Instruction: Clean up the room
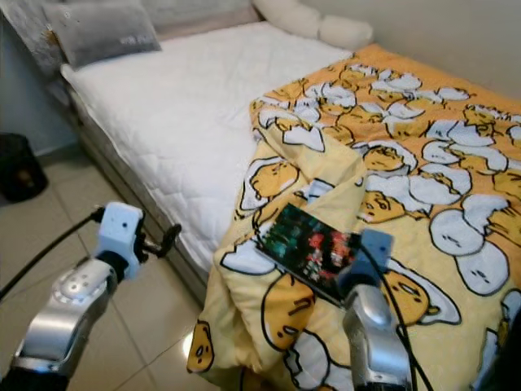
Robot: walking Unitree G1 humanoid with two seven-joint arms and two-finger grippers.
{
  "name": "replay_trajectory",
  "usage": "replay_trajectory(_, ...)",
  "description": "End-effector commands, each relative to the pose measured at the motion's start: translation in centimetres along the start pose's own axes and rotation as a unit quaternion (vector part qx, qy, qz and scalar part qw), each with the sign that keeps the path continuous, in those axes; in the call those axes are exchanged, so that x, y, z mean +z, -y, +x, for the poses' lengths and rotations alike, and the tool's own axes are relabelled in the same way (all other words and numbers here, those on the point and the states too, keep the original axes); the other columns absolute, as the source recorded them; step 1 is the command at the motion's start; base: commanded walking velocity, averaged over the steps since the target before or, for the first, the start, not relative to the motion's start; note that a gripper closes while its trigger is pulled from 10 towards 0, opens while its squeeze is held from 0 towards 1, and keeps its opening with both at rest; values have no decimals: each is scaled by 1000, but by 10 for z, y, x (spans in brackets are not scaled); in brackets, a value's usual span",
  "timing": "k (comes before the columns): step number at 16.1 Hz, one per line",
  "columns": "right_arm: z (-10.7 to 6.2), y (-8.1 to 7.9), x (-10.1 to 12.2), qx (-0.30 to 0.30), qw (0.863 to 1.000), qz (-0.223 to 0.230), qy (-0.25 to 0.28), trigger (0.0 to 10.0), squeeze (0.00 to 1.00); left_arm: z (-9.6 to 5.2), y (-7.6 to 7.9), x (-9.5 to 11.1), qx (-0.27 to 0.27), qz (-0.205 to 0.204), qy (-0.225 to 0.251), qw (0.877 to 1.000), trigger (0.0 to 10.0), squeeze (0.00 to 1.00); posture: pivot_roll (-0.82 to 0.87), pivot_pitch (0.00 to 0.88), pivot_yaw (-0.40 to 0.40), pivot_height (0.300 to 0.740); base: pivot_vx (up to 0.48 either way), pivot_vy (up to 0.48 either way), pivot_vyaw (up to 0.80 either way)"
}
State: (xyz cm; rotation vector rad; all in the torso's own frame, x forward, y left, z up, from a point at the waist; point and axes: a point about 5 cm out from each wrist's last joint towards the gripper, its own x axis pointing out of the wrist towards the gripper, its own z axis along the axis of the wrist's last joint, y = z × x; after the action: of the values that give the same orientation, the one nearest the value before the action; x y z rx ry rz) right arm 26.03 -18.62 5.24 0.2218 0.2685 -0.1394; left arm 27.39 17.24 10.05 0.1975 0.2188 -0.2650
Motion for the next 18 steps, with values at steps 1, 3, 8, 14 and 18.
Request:
replay_trajectory(1, -1, -7, 0, 11, 1000, 7, -1, 10000, 1000, -3, -4, -2, 5, 4, -5, 1000, 10000, 925, 16, 0, -25, 740, 0, 0, 0)
replay_trajectory(3, -2, -7, -2, 12, 1000, 8, -5, 10000, 1000, -4, -3, -3, 0, 5, -6, 1000, 10000, 867, 17, 0, -25, 740, 0, 0, 0)
replay_trajectory(8, -2, -8, -21, 25, 994, 15, -104, 10000, 0, -5, -1, -5, -10, 9, -11, 1000, 10000, 694, 14, 0, -24, 740, 0, 0, 0)
replay_trajectory(14, -7, 5, -36, -9, 959, 211, -190, 10000, 0, -12, 2, -6, -65, 27, -25, 997, 10000, 235, 5, 0, -19, 740, 0, 0, 0)
replay_trajectory(18, -13, 11, -33, -15, 941, 273, -202, 10000, 0, -18, 2, -4, -78, 27, -17, 996, 10000, 196, 13, 0, -35, 740, 0, 0, 0)
